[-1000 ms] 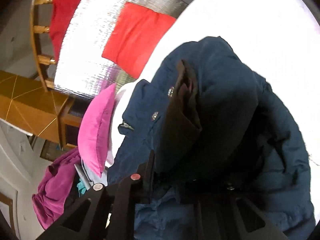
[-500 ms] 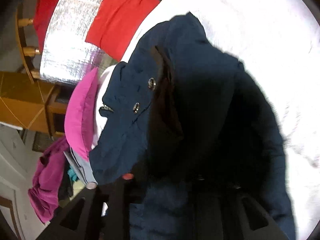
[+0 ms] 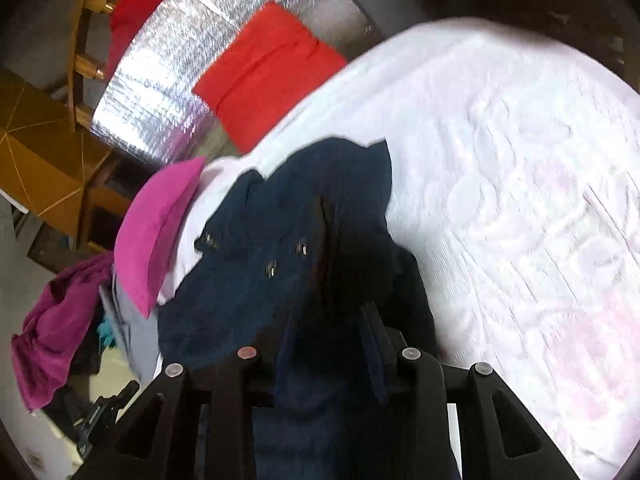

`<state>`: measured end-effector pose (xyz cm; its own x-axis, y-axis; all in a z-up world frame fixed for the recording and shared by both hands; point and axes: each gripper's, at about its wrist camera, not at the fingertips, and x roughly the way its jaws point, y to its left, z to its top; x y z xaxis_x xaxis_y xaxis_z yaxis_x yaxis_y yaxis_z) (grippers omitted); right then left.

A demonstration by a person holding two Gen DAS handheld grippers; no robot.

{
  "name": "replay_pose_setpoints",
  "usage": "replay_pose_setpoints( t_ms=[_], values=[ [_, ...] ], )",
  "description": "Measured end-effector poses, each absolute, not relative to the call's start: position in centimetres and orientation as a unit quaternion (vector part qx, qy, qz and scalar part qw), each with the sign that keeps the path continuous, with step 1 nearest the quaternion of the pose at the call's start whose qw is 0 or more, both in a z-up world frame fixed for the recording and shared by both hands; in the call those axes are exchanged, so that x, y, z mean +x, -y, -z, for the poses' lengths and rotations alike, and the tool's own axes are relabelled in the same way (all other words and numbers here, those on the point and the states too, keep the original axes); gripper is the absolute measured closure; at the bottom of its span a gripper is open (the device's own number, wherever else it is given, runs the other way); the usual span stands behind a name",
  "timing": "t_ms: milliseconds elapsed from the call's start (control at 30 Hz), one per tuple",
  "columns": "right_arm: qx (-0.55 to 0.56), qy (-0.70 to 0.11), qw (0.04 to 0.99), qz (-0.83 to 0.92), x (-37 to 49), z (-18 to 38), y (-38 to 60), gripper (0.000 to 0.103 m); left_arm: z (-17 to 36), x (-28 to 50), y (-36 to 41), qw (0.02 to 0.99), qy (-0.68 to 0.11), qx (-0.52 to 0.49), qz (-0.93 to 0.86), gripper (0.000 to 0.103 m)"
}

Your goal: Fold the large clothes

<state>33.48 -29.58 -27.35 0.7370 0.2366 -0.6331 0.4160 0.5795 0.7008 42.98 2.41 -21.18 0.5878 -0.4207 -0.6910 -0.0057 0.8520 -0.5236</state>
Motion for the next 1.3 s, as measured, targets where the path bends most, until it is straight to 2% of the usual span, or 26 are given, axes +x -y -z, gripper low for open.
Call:
replay_pose_setpoints(
  t_ms=[67,167,267,367,400,600,767,867,1000,1167,1300],
  values=[
    [0.447,-0.36,0.817,0.056,34.5,27.8,29.1,0.071,22.0,44.1,-1.6,0.864,-0.437,-0.227,0.105,0.042],
    [0.441,-0.399,0.8,0.077,36.2,29.9,29.1,0.072,24.6,46.0,-0.8,0.853,-0.483,-0.188,0.066,0.042],
    [0.469,-0.41,0.779,0.07,36.6,32.2,29.8,0.078,26.5,46.8,-0.9,0.84,-0.507,-0.184,0.066,0.041],
    [0.465,-0.416,0.778,0.071,36.6,31.0,30.1,0.078,25.5,46.8,-1.2,0.839,-0.508,-0.179,0.073,0.042],
    [0.461,-0.407,0.785,0.075,36.4,30.1,30.1,0.074,24.9,46.7,-1.6,0.841,-0.503,-0.184,0.074,0.042],
    [0.395,-0.347,0.851,0.017,36.9,24.6,26.3,0.074,22.6,46.0,-1.7,0.863,-0.465,-0.173,0.097,0.041],
    [0.381,-0.393,0.835,-0.048,40.0,26.6,22.0,0.074,23.8,45.9,1.9,0.861,-0.485,-0.1,0.118,0.04],
    [0.372,-0.456,0.806,-0.063,41.6,29.7,20.4,0.075,25.0,46.0,3.7,0.864,-0.491,-0.047,0.103,0.035],
    [0.387,-0.453,0.801,-0.065,41.5,29.4,21.1,0.074,24.7,46.2,3.5,0.86,-0.495,-0.053,0.109,0.034],
    [0.383,-0.414,0.819,-0.106,41.4,27.7,19.9,0.073,22.4,44.9,4.9,0.872,-0.459,-0.055,0.162,0.034],
    [0.355,-0.459,0.806,-0.115,42.4,29.5,17.9,0.073,24.2,44.8,7.8,0.867,-0.471,0.005,0.162,0.033]
  ],
)
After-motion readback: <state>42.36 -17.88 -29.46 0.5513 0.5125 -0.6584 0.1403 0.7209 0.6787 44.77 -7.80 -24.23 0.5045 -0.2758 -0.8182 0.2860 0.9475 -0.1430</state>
